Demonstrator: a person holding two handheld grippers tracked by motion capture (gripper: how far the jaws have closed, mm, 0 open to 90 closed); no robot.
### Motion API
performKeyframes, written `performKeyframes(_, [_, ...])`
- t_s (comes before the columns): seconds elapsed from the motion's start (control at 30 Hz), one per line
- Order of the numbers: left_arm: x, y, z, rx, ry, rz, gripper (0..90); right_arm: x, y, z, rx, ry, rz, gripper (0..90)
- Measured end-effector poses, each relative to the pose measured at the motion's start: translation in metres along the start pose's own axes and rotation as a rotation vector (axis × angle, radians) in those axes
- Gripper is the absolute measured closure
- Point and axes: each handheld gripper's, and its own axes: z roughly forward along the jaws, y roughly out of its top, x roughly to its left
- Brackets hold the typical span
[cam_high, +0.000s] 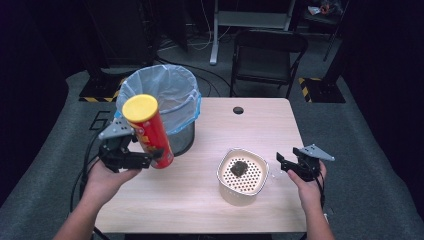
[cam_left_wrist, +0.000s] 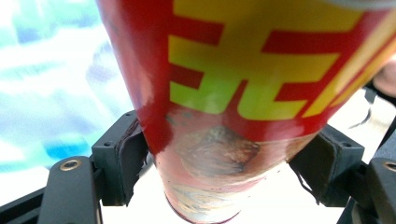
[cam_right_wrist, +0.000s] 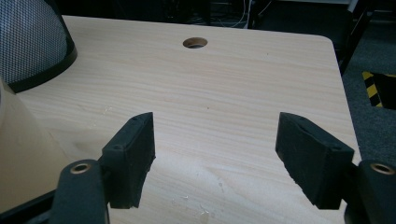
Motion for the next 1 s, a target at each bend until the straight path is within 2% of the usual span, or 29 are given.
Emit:
performKeyframes(0.03, [0.002,0.015,-0.007,-0.017,-0.009,0.009,24.3,0.000,-0.002,0.001,0.009,-0.003,0.000,28.1])
performKeyframes(0.07, [0.004,0.024,-0.010,-0.025,-0.013,0.014,24.3,0.000,-0.003,0.001,0.010,0.004,0.000,28.1])
performKeyframes(0.1, [0.004,0.024,-0.010,-0.025,-0.013,0.014,24.3,0.000,-0.003,0.001,0.010,0.004,0.000,28.1])
performKeyframes(0.2, [0.014,0.055,-0.017,-0.020,-0.020,0.011,24.3,0.001,-0.005,0.002,0.016,0.004,0.002,28.1])
performKeyframes(0.23, [0.014,0.055,-0.017,-0.020,-0.020,0.011,24.3,0.001,-0.005,0.002,0.016,0.004,0.002,28.1])
performKeyframes(0.33, [0.025,0.082,-0.017,-0.029,0.002,0.005,24.3,0.001,-0.007,0.003,0.025,-0.002,-0.003,28.1])
performKeyframes(0.37, [0.025,0.082,-0.017,-0.029,0.002,0.005,24.3,0.001,-0.007,0.003,0.028,-0.002,-0.005,28.1])
performKeyframes(0.43, [0.031,0.095,-0.016,-0.031,0.031,0.009,24.3,0.001,-0.008,0.004,0.028,-0.003,-0.002,28.1])
performKeyframes(0.5, [0.042,0.106,-0.010,-0.032,0.044,-0.013,24.3,0.000,-0.008,0.004,0.038,-0.005,-0.007,28.1])
performKeyframes(0.57, [0.045,0.109,-0.006,-0.034,0.053,-0.025,24.3,0.001,-0.009,0.004,0.040,-0.007,-0.008,28.1])
performKeyframes(0.63, [0.059,0.113,0.006,-0.043,0.069,-0.080,24.3,0.001,-0.010,0.005,0.042,-0.003,-0.013,28.1])
performKeyframes(0.7, [0.064,0.113,0.010,-0.041,0.078,-0.096,24.3,0.001,-0.010,0.005,0.047,-0.007,-0.015,28.1])
performKeyframes(0.73, [0.071,0.114,0.021,-0.036,0.110,-0.114,24.3,0.001,-0.011,0.007,0.049,-0.003,-0.020,28.1])
performKeyframes(0.77, [0.071,0.114,0.021,-0.036,0.110,-0.114,24.3,0.001,-0.011,0.007,0.049,-0.003,-0.020,28.1])
performKeyframes(0.8, [0.077,0.113,0.031,-0.043,0.146,-0.128,24.2,0.002,-0.012,0.008,0.059,-0.006,-0.022,28.1])
performKeyframes(0.83, [0.080,0.112,0.036,-0.041,0.160,-0.139,24.3,0.002,-0.012,0.009,0.063,-0.009,-0.026,28.1])
performKeyframes(0.9, [0.086,0.109,0.046,-0.047,0.171,-0.168,24.3,0.003,-0.013,0.009,0.065,-0.006,-0.034,28.1])
performKeyframes(0.93, [0.086,0.109,0.046,-0.047,0.171,-0.168,24.3,0.003,-0.013,0.010,0.066,-0.006,-0.036,28.1])
performKeyframes(1.0, [0.095,0.106,0.061,-0.054,0.193,-0.207,24.3,0.003,-0.013,0.010,0.067,-0.008,-0.044,28.1])
